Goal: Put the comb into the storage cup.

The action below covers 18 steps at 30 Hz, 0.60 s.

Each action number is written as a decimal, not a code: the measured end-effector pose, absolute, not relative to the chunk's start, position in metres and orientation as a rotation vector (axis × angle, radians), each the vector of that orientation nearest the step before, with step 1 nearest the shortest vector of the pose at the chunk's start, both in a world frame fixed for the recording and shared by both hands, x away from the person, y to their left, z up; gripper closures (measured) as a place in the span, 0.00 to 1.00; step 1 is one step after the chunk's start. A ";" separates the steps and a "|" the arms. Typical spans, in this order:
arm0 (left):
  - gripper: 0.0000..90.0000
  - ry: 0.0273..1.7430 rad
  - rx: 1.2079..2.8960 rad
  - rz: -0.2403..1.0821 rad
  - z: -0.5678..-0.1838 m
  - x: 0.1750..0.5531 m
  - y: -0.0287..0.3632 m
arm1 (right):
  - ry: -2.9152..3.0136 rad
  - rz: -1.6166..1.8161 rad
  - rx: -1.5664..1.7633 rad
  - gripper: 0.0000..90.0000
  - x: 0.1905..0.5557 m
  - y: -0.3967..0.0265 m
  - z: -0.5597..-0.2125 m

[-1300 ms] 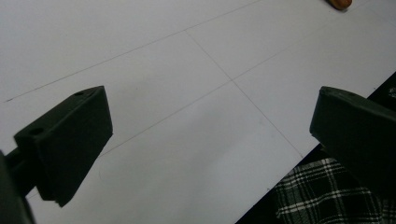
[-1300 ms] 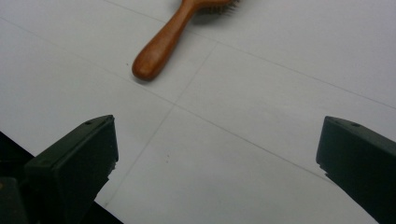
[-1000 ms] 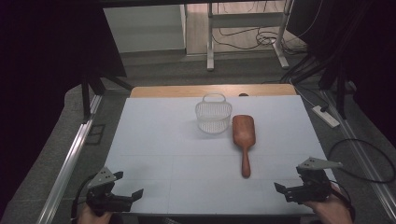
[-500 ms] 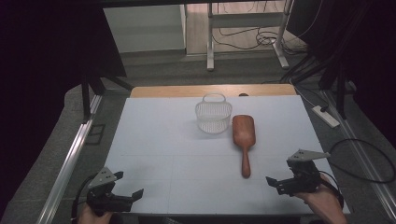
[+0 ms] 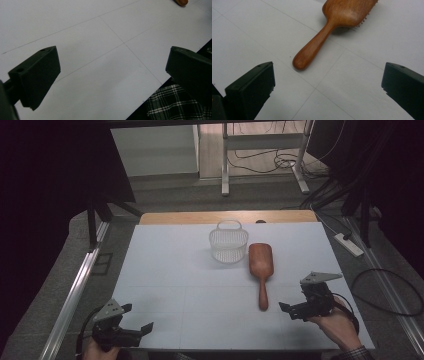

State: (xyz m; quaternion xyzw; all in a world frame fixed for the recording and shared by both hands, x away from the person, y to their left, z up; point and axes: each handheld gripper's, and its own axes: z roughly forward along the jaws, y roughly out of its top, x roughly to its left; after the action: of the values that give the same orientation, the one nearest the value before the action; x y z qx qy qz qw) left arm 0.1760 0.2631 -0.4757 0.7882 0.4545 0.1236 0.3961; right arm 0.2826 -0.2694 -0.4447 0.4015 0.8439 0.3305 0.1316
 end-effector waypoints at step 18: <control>0.00 1.149 1.998 0.309 -0.476 0.176 0.263 | 2.473 0.924 1.134 0.00 0.314 -0.250 -0.441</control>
State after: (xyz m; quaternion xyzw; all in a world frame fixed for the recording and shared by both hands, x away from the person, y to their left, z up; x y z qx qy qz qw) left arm 0.1763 0.2632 -0.4758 0.7888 0.4534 0.1220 0.3968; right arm 0.3139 -0.2495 -0.4407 0.3913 0.8529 0.3187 0.1336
